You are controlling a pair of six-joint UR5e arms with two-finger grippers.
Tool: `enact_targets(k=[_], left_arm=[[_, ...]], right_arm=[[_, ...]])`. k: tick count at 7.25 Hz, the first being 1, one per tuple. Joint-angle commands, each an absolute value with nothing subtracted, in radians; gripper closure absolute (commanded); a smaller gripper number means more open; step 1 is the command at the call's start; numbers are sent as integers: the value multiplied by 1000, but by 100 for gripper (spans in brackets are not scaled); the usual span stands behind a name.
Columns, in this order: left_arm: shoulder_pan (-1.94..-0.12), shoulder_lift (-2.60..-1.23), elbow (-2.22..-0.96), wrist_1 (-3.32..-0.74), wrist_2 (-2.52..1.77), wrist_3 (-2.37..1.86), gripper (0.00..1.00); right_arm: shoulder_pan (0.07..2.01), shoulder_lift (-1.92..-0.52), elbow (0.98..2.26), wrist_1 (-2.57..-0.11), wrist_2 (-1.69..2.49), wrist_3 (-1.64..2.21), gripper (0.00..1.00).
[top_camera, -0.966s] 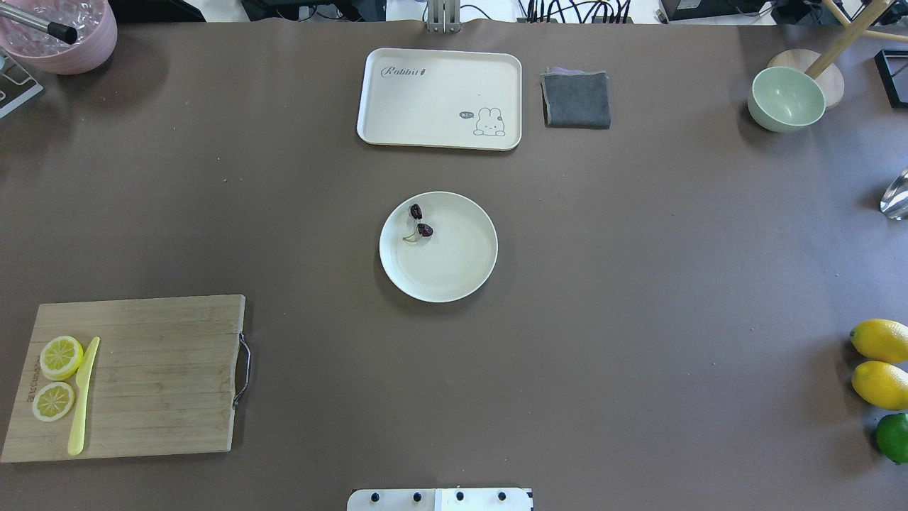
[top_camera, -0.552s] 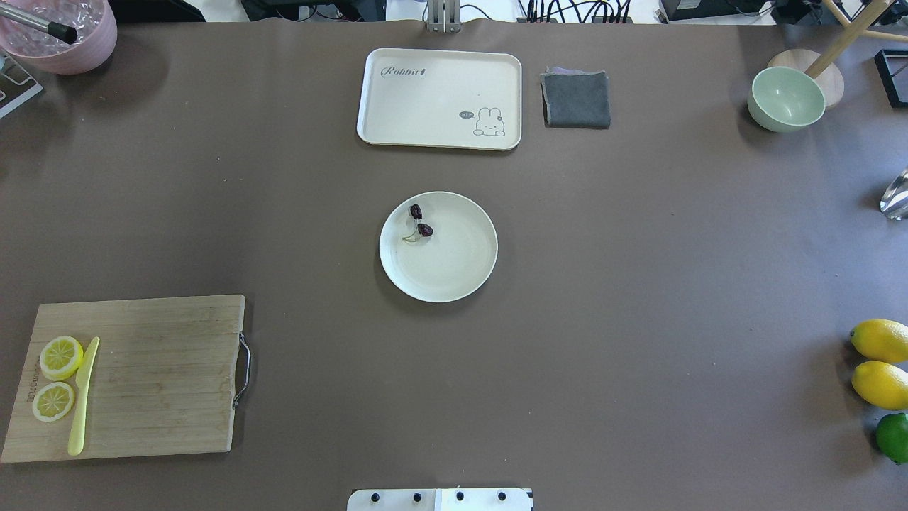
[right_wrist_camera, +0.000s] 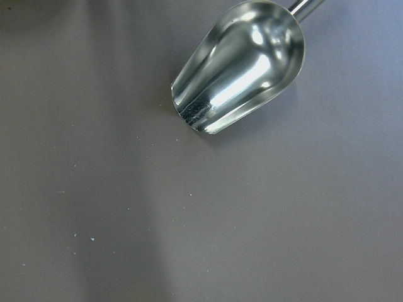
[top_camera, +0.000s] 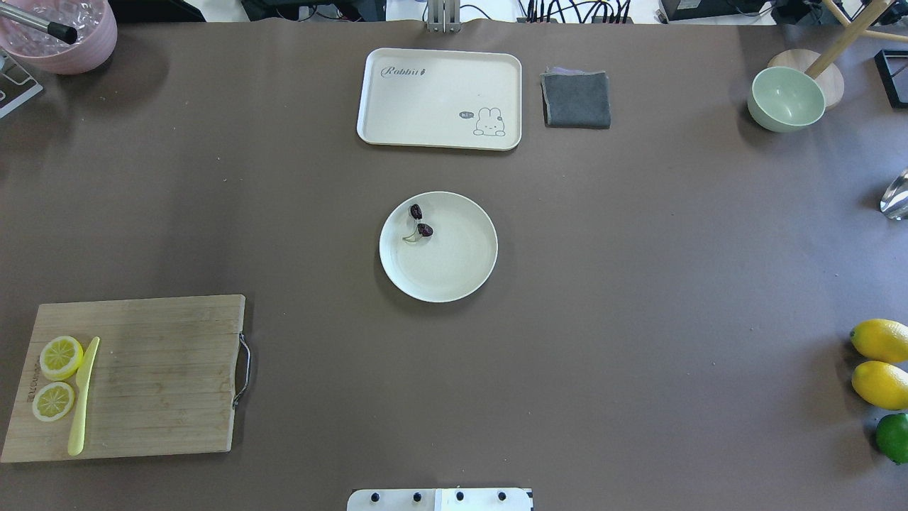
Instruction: Place red cherry on plate
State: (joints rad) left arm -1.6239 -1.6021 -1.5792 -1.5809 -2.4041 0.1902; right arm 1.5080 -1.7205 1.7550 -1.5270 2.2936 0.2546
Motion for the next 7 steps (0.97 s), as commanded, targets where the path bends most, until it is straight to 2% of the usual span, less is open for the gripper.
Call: enact_targets(k=[1,7], left_arm=[[-1631,-1598,-1586,-1580,-2453,189,2],[-1632,-1555,-1598,-1583,-2450,190,2]], right_arm=[[1508,-1720,1756,-1526,2295,255,0],[1508,-1717,1756,-1526,2296,255,0]])
